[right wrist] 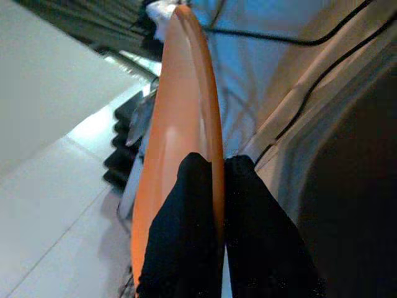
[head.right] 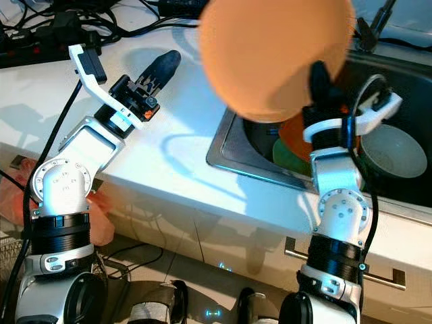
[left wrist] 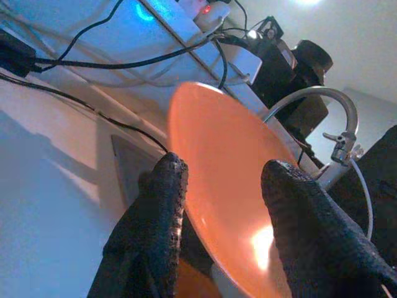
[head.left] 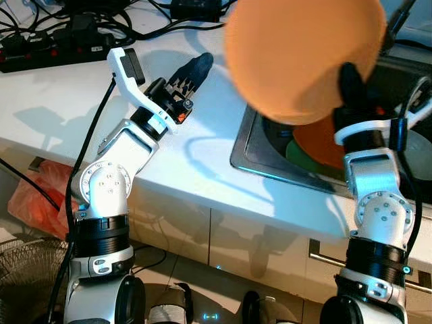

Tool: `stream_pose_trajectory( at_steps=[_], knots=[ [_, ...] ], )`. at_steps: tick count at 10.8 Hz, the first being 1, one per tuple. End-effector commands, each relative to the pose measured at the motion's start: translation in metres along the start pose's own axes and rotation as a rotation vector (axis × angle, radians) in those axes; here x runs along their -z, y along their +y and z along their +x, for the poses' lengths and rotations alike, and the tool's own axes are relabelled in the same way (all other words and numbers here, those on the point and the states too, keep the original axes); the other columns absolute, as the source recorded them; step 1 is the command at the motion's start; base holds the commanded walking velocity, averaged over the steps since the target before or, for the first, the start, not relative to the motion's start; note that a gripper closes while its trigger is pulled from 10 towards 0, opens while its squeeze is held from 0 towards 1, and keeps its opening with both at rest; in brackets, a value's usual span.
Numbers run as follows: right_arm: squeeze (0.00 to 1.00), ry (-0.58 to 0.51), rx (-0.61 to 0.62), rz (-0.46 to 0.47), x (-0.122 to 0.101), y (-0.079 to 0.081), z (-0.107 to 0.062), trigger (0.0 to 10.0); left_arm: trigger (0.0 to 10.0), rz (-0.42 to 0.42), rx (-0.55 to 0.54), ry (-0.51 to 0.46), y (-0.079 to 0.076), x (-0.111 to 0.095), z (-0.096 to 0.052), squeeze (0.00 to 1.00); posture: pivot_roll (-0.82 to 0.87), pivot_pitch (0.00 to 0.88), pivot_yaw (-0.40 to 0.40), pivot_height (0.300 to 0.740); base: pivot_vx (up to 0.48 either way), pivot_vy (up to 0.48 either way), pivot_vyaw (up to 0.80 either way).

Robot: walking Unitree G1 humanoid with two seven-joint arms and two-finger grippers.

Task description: Kitchen organization

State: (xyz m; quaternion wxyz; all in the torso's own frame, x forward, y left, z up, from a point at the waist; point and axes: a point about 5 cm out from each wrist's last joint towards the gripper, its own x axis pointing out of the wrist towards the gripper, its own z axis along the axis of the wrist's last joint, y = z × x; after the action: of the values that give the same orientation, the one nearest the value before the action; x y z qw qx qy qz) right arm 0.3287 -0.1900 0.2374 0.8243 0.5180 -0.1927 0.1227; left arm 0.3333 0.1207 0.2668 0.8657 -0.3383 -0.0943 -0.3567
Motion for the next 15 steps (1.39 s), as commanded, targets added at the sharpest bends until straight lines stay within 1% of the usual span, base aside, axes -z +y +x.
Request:
stream_pose_trajectory(
  at_steps=[1,2,3,4,5,7,8,9,10,11,12,13,15],
  knots=[
    [0.00,-0.082,0.010,-0.003,-0.015,0.002,0.005,0.0,10.0,0.022,0.003,0.001,-0.002,-0.001,-0.002,0.00,0.14,0.180,0.030,0.740,0.000,0.000,0.00],
    [0.00,-0.122,0.043,0.010,-0.021,-0.002,0.005,0.0,10.0,0.025,0.002,0.002,-0.002,0.000,-0.002,0.00,0.14,0.181,0.030,0.740,0.000,0.000,0.00],
    [0.00,-0.138,0.087,-0.045,-0.026,-0.008,0.005,0.0,10.0,0.036,-0.001,0.008,-0.002,0.001,-0.002,0.00,0.14,0.181,0.030,0.740,0.000,0.000,0.00],
    [0.00,-0.182,0.160,-0.084,-0.033,-0.017,0.003,0.0,10.0,0.056,-0.008,0.014,-0.002,0.002,-0.003,0.00,0.14,0.180,0.029,0.740,0.000,0.000,0.00],
    [0.00,-0.214,0.226,-0.172,-0.042,-0.025,0.001,0.0,10.0,0.084,-0.019,0.029,-0.001,0.005,-0.004,0.00,0.14,0.182,0.028,0.740,0.000,0.000,0.00],
    [0.00,-0.249,0.300,-0.323,-0.054,-0.033,-0.002,0.0,10.0,0.105,-0.041,0.037,0.002,0.006,-0.007,0.00,0.14,0.184,0.025,0.740,0.000,0.000,0.00],
    [0.00,-0.276,0.341,-0.369,-0.061,-0.038,-0.005,0.0,10.0,0.108,-0.048,0.036,0.004,0.006,-0.008,0.00,0.14,0.184,0.025,0.740,0.000,0.000,0.00],
    [0.00,-0.283,0.371,-0.396,-0.064,-0.043,-0.007,0.0,10.0,0.114,-0.055,0.039,0.005,0.007,-0.009,0.00,0.14,0.184,0.024,0.740,0.000,0.000,0.00],
    [0.00,-0.204,0.402,-0.495,-0.057,-0.050,-0.009,0.0,10.0,0.127,-0.060,0.046,0.005,0.008,-0.010,0.00,0.14,0.185,0.023,0.740,0.000,0.000,0.00],
    [0.00,-0.127,0.442,-0.637,-0.049,-0.059,-0.012,0.0,10.0,0.141,-0.065,0.047,0.005,0.008,-0.010,0.00,0.14,0.185,0.022,0.740,0.000,0.000,0.00],
    [0.00,-0.065,0.447,-0.700,-0.038,-0.066,-0.018,10.0,10.0,0.156,-0.077,0.055,0.007,0.010,-0.011,0.00,0.14,0.186,0.023,0.740,0.000,0.000,0.00],
    [0.00,-0.049,0.467,-0.703,-0.035,-0.069,-0.020,10.0,10.0,0.164,-0.080,0.060,0.007,0.011,-0.012,0.00,0.14,0.187,0.023,0.740,0.000,0.000,0.00],
    [0.00,-0.003,0.496,-0.749,-0.030,-0.077,-0.022,10.0,10.0,0.172,-0.092,0.061,0.008,0.012,-0.012,0.00,0.14,0.187,0.022,0.740,0.000,0.000,0.00]
  ],
)
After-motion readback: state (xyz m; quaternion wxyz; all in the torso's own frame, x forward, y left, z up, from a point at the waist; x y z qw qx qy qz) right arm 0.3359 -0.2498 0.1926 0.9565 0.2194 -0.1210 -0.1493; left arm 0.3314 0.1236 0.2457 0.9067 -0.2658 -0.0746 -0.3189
